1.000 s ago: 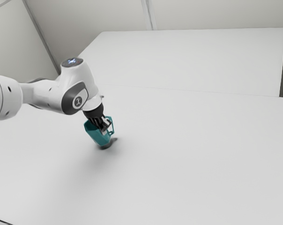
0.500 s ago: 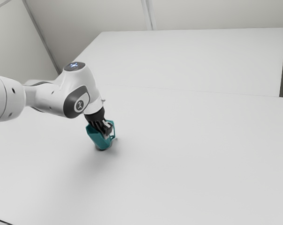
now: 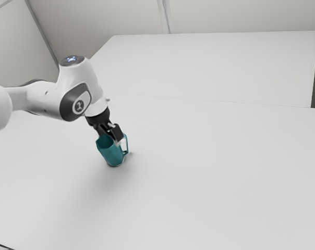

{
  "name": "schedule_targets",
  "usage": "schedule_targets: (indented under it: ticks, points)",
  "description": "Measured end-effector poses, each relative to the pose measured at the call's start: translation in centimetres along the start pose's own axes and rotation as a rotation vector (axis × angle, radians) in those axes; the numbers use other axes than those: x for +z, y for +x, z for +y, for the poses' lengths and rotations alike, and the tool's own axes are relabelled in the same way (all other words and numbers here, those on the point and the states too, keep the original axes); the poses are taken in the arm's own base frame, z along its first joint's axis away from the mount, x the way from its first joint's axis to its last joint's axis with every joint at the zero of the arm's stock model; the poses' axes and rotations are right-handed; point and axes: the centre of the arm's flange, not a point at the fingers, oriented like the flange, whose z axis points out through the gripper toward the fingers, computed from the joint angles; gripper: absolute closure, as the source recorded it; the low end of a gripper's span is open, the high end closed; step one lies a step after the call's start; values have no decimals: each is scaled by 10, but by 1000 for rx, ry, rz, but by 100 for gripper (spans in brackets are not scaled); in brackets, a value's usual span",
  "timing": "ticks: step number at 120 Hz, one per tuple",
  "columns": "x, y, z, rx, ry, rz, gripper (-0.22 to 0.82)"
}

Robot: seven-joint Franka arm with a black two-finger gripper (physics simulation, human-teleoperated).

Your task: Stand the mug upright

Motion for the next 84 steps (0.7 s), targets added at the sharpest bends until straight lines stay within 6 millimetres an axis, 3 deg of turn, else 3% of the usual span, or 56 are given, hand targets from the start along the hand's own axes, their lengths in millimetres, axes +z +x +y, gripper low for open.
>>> schedule_targets:
  ticks: [21,41,84]
  points:
    - [-33,-10,-3,7,-5,-37,2]
    - [-80,-29,7,-2,-15,-55,1]
    - [-150,-39,22,-21,-18,-16,0]
